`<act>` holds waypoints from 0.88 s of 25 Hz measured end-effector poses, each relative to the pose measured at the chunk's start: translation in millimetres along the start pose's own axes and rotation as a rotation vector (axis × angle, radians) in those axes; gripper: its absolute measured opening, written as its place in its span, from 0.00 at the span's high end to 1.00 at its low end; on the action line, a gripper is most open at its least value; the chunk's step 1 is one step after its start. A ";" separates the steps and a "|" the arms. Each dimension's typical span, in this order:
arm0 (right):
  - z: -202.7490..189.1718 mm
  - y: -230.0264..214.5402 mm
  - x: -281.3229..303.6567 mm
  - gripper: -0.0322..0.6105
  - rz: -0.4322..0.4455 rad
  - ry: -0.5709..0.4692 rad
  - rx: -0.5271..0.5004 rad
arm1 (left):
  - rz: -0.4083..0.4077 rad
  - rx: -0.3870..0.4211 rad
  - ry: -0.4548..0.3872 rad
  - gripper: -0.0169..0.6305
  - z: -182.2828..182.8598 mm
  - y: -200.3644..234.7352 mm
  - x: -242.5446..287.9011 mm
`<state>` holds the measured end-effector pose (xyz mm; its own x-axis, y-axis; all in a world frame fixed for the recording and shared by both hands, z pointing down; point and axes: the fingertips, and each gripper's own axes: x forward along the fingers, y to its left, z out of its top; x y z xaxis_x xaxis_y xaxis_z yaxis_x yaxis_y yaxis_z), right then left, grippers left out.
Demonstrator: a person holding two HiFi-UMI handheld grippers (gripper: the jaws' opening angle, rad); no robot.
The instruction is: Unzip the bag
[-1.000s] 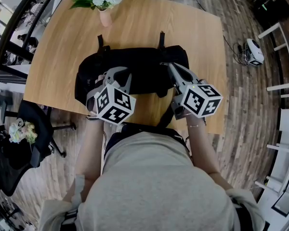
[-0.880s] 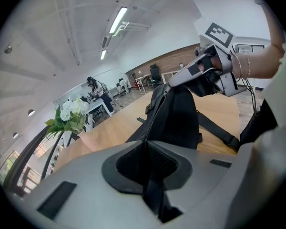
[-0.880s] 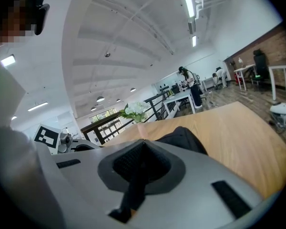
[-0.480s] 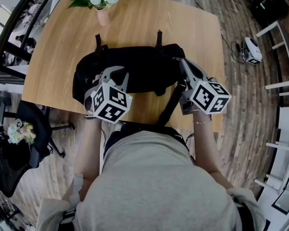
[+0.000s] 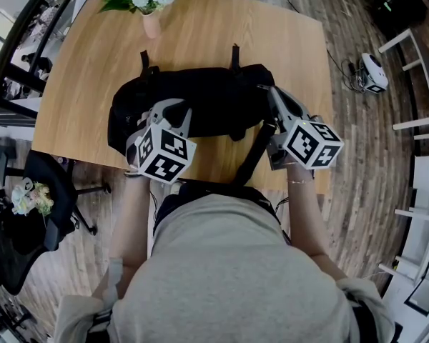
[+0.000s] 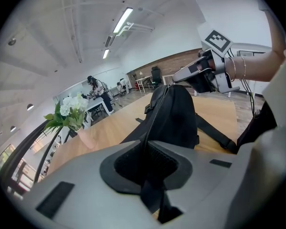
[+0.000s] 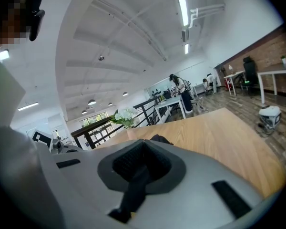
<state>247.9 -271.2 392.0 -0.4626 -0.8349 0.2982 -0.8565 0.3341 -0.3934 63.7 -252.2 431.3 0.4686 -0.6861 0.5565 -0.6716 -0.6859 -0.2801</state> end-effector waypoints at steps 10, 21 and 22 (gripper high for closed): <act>-1.6 -1.9 -3.3 0.92 -0.071 -0.020 0.016 | 0.040 -0.047 -0.026 0.87 -1.0 1.2 -11.2; -3.3 40.5 -8.9 0.84 -0.025 -0.024 -0.009 | 0.022 -0.280 -0.079 0.86 -4.8 12.5 -33.9; -7.4 46.8 -7.0 0.82 -0.010 -0.015 -0.004 | 0.020 -0.318 -0.077 0.86 -6.8 13.2 -36.0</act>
<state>209.3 -246.5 377.9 -0.4508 -0.8444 0.2893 -0.8620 0.3277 -0.3867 34.0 -234.9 412.9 0.4876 -0.7232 0.4890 -0.8209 -0.5705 -0.0251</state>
